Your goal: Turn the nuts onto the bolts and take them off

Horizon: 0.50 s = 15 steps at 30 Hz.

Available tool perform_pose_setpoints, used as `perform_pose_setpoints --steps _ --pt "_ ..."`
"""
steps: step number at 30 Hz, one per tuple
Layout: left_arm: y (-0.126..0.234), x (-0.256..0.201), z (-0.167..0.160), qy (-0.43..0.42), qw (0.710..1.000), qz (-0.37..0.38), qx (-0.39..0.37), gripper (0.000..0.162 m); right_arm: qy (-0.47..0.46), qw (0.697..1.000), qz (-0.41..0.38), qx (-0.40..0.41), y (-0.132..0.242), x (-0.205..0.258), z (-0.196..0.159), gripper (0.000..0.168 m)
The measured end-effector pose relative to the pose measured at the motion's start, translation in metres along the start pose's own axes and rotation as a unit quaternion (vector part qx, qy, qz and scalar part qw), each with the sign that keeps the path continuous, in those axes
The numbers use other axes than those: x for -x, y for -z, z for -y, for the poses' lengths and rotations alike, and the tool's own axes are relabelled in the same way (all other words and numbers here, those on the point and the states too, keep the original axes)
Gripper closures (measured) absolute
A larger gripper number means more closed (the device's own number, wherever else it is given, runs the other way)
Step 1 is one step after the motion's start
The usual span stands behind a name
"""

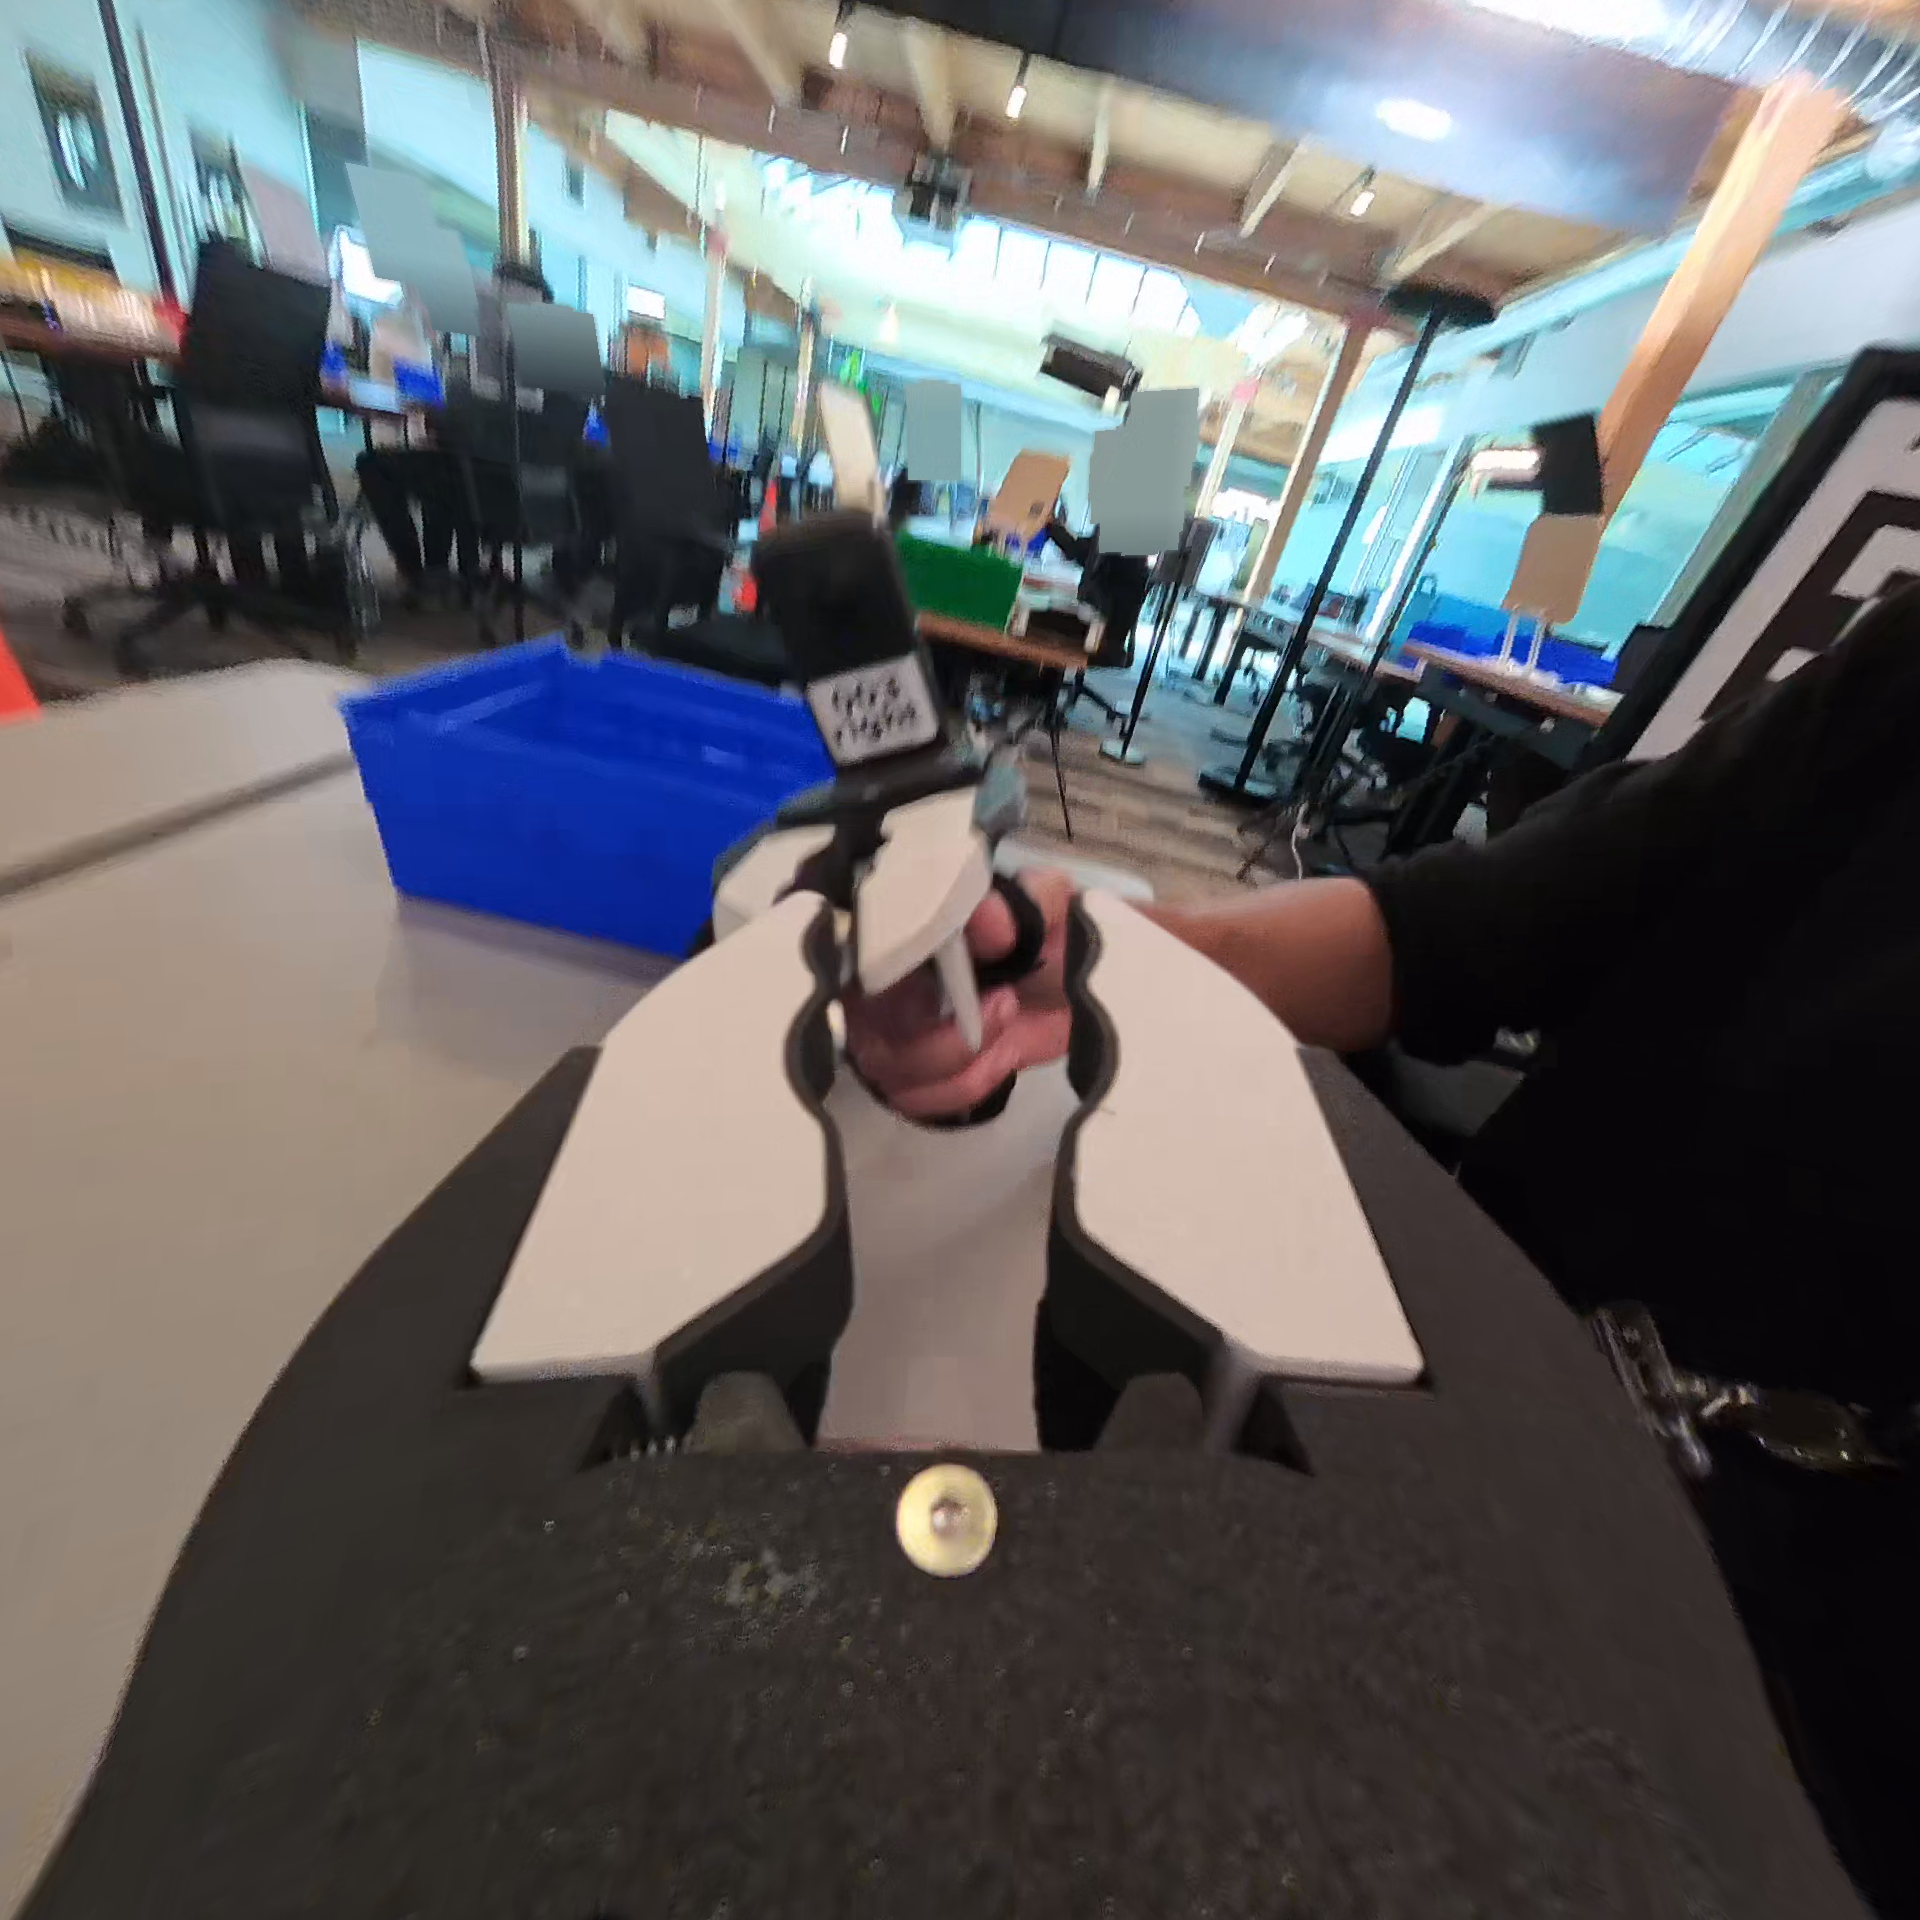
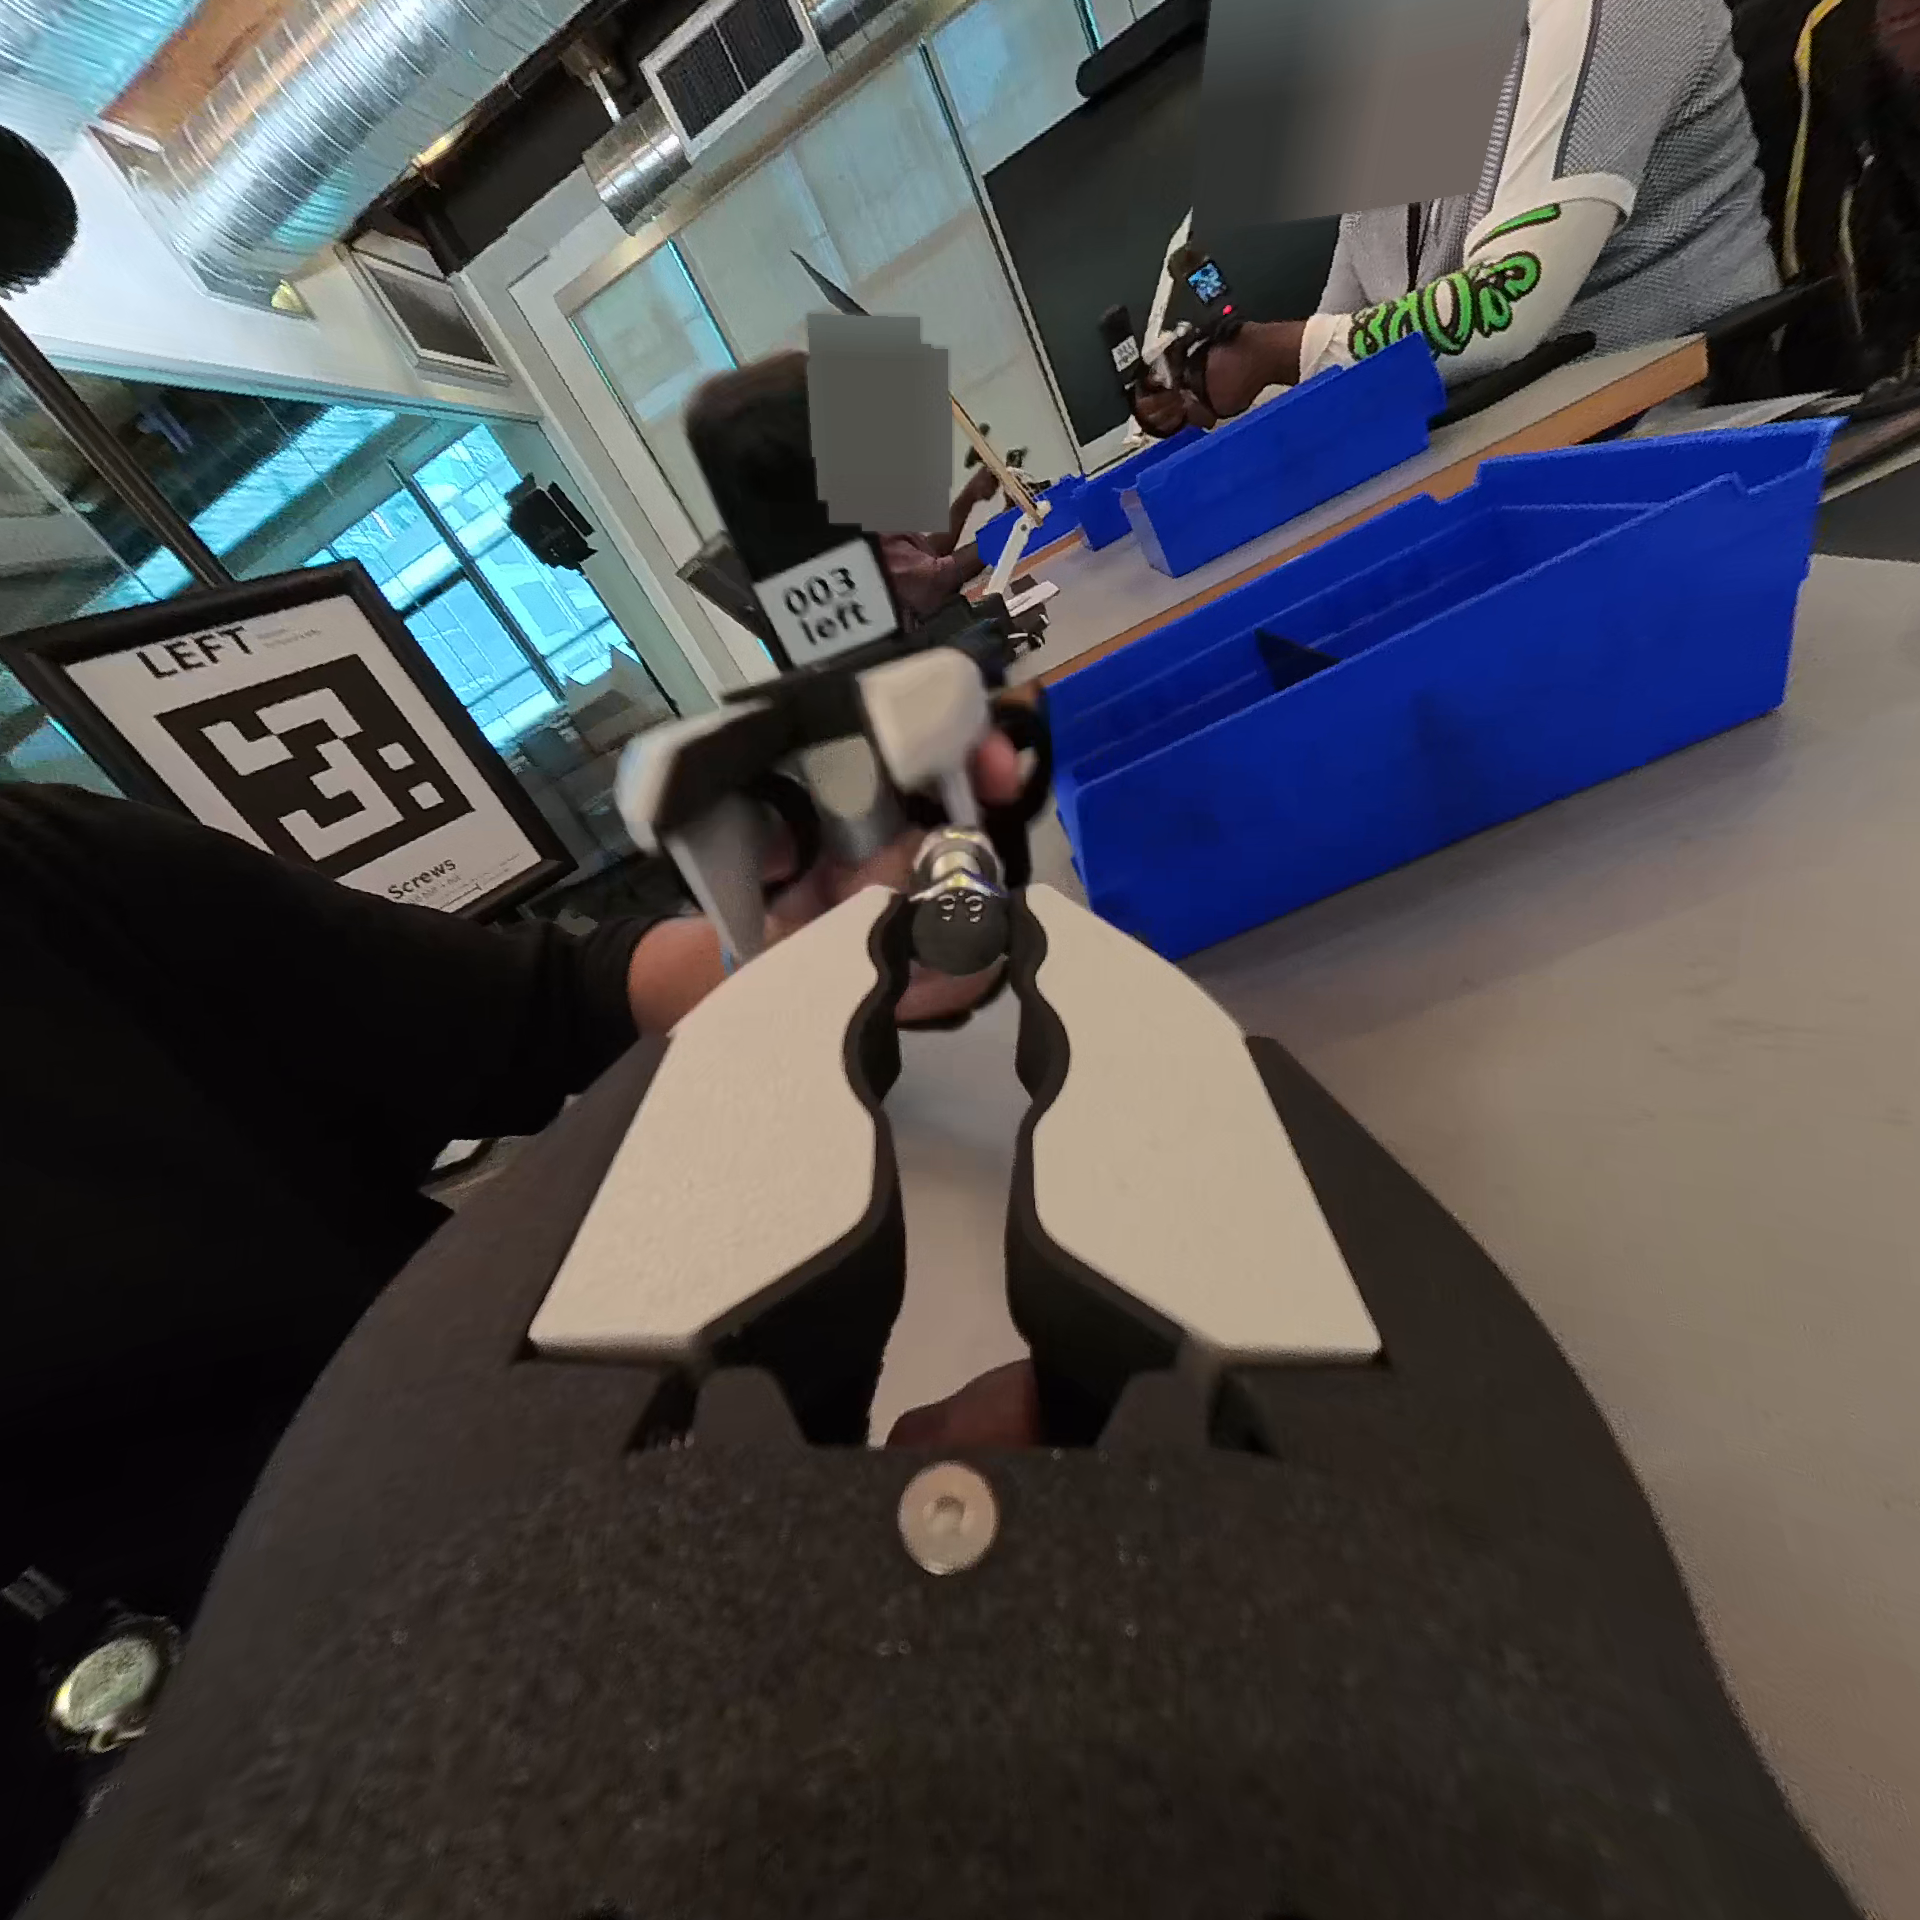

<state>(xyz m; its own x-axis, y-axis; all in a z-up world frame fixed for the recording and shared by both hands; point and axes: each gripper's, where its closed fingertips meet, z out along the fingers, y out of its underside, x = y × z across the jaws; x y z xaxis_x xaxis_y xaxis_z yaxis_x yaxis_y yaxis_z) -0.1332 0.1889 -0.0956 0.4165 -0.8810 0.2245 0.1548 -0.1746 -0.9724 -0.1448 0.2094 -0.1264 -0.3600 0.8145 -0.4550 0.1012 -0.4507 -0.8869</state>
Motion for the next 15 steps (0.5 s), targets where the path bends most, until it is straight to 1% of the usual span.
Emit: perform_pose_setpoints --steps 1,3,5,7,9,11,12,13,14,15 --pt "0.003 0.000 0.009 -0.012 1.000 0.012 -0.016 0.121 0.004 1.000 -0.003 0.003 0.000 -0.001 -0.001 0.150" --pt "0.008 0.011 0.010 -0.025 0.998 0.051 -0.005 0.119 0.000 1.000 0.002 -0.004 0.001 0.001 0.002 0.150" --pt "0.009 0.022 -0.005 0.002 0.998 0.063 0.018 0.113 0.004 1.000 -0.001 -0.006 0.002 0.000 0.005 0.150" --pt "0.007 0.027 -0.028 0.034 0.996 0.061 0.052 0.107 0.004 1.000 -0.001 -0.007 0.003 0.000 0.006 0.150" --pt "0.004 0.029 -0.038 0.037 0.995 0.063 0.064 0.107 0.002 1.000 -0.004 -0.004 0.003 -0.002 0.004 0.150" --pt "-0.001 0.015 -0.027 0.030 0.998 0.033 0.047 0.108 0.003 1.000 -0.005 -0.002 0.003 -0.003 0.002 0.150" --pt "-0.002 0.008 -0.015 0.023 0.999 0.024 0.024 0.102 0.000 1.000 0.000 -0.005 0.004 -0.001 0.002 0.150" --pt "0.001 -0.001 0.000 0.012 1.000 0.006 -0.005 0.119 0.001 1.000 -0.005 -0.003 0.004 -0.002 0.002 0.150" --pt "0.004 -0.005 0.014 0.007 0.999 0.003 -0.034 0.120 0.005 1.000 -0.007 -0.003 0.004 -0.002 0.002 0.150" --pt "0.008 -0.003 0.023 0.003 0.999 0.014 -0.047 0.119 0.004 1.000 -0.003 -0.005 0.005 -0.001 0.003 0.150"
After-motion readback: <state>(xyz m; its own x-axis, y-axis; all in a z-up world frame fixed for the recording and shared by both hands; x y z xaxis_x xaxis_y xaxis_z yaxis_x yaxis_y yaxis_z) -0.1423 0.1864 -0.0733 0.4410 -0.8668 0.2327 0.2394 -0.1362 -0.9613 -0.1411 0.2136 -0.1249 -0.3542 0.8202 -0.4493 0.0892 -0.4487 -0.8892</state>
